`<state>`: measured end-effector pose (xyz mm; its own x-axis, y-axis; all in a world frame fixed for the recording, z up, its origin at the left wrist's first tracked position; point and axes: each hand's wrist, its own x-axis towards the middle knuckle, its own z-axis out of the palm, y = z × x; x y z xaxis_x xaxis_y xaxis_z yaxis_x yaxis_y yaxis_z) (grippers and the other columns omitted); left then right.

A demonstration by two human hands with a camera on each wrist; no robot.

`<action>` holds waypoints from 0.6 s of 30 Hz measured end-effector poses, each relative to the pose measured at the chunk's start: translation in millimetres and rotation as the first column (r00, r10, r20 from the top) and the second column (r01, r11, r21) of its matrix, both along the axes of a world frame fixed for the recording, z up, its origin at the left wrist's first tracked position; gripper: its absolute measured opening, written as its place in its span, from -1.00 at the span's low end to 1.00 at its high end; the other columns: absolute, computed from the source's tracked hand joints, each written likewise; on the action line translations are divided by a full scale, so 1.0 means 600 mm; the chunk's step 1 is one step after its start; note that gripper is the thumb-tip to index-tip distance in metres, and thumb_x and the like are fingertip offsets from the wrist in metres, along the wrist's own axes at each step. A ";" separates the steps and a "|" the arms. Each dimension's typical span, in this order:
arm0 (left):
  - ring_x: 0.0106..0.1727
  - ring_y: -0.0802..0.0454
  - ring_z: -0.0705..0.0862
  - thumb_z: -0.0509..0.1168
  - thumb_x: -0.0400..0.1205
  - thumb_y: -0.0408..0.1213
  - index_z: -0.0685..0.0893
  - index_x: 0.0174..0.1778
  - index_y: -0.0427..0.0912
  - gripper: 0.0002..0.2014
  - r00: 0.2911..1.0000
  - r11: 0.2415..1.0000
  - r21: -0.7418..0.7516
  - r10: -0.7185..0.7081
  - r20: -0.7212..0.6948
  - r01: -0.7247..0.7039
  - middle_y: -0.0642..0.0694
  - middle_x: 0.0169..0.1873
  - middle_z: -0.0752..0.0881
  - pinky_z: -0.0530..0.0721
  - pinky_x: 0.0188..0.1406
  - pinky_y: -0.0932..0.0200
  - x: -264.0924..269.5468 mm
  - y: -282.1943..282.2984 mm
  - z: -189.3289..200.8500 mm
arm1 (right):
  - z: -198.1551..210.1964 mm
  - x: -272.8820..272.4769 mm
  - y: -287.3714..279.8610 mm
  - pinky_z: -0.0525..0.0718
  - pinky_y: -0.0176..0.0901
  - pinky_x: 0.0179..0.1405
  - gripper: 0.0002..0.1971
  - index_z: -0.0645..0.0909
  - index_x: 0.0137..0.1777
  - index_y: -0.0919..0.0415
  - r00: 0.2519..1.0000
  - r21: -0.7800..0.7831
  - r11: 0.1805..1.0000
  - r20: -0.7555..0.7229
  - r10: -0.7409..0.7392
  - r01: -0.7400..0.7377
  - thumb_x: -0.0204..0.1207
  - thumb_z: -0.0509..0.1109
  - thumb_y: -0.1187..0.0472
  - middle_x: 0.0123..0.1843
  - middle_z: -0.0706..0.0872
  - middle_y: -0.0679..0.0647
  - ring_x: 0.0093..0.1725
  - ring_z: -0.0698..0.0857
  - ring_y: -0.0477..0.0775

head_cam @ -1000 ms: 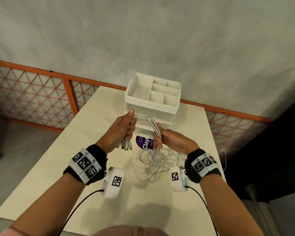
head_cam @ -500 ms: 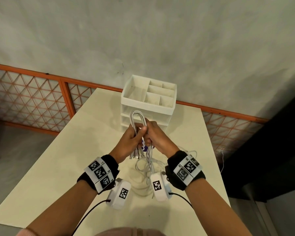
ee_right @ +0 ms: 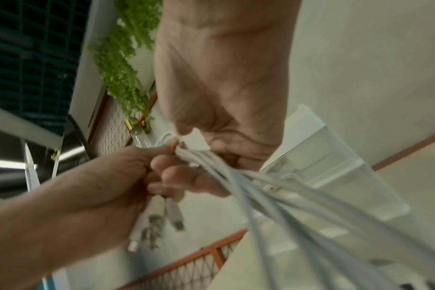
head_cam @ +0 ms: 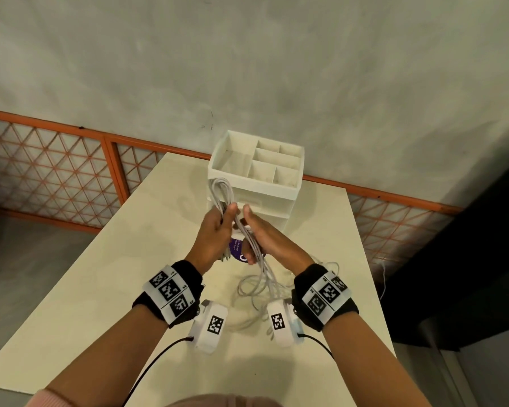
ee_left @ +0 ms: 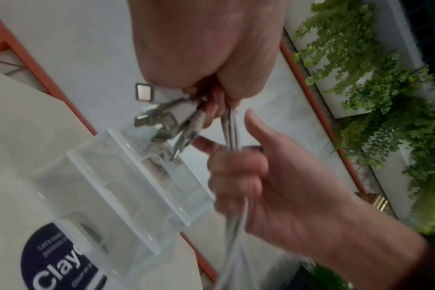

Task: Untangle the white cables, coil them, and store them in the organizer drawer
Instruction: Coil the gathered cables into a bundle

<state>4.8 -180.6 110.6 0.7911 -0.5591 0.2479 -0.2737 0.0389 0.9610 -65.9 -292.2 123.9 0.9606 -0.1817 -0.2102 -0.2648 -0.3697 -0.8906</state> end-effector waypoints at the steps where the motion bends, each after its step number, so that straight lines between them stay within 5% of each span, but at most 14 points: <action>1: -0.71 0.24 0.41 0.03 0.77 -0.16 0.40 -0.37 -0.13 -0.64 0.996 0.996 -0.022 0.084 -0.019 -0.084 0.08 -0.67 0.43 0.40 -0.69 0.37 0.014 0.004 -0.001 | -0.005 -0.006 -0.004 0.59 -0.21 -0.41 -0.42 0.50 0.22 0.19 0.999 -0.049 0.998 -0.023 0.030 -0.032 0.65 -0.05 -0.30 -0.50 0.62 0.06 -0.56 0.57 -0.04; 4: -0.57 0.07 0.38 0.03 0.75 -0.05 0.43 -0.18 -0.32 -0.61 0.961 0.960 -0.063 0.268 -0.063 -0.272 -0.06 -0.52 0.36 0.40 -0.65 0.16 0.067 0.014 -0.015 | -0.026 -0.018 -0.019 0.42 -0.23 -0.43 -0.70 0.53 0.09 0.09 0.999 -0.107 0.994 0.024 0.028 -0.026 0.68 0.14 -0.11 -0.35 0.61 -0.07 -0.53 0.47 -0.22; 9: -0.31 -0.13 0.45 0.03 0.65 0.19 0.42 -0.09 -0.28 -0.49 0.937 0.941 -0.043 0.328 -0.123 -0.335 -0.04 -0.39 0.44 0.50 -0.20 -0.10 0.093 0.014 -0.040 | 0.008 -0.028 -0.009 0.43 -0.68 -0.35 -0.64 0.48 0.50 0.19 0.986 -0.157 0.987 0.156 0.061 -0.036 0.73 0.13 0.21 -0.53 0.53 -0.58 -0.43 0.53 -0.58; 13: -0.22 -0.11 0.49 0.04 0.70 0.09 0.45 -0.05 -0.26 -0.58 0.932 0.934 -0.077 0.336 -0.137 -0.348 -0.20 -0.25 0.47 0.51 -0.20 -0.10 0.083 0.008 -0.039 | 0.014 -0.027 -0.005 0.32 -0.52 -0.54 -0.64 0.52 0.47 0.10 0.985 -0.083 0.989 0.113 0.131 -0.122 0.71 0.20 0.13 -0.58 0.39 -0.22 -0.56 0.36 -0.23; 16: -0.12 -0.03 0.46 0.04 0.74 -0.03 0.41 -0.08 -0.17 -0.73 0.929 0.930 -0.105 0.331 -0.167 -0.351 -0.16 -0.15 0.44 0.51 -0.07 0.03 0.077 0.004 -0.037 | 0.001 -0.029 -0.012 0.26 -0.44 -0.56 -0.64 0.50 0.48 0.05 0.985 -0.030 0.989 0.099 0.145 -0.143 0.71 0.19 0.09 -0.47 0.25 -0.01 -0.53 0.24 -0.19; 18: -0.22 -0.06 0.49 0.03 0.75 -0.07 0.43 -0.08 -0.23 -0.71 0.938 0.942 -0.115 0.292 -0.185 -0.316 -0.21 -0.21 0.45 0.55 -0.27 0.17 0.076 0.002 -0.040 | -0.001 -0.032 -0.016 0.24 -0.43 -0.57 -0.63 0.49 0.49 0.06 0.983 0.015 0.988 0.101 0.154 -0.156 0.71 0.19 0.10 -0.46 0.24 -0.01 -0.53 0.23 -0.19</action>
<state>50.5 -179.7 86.7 0.9540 -0.2537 0.1599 -0.1338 0.1169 0.9841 -84.9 -301.7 123.4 0.9931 -0.0254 -0.1144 -0.1155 -0.3788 -0.9183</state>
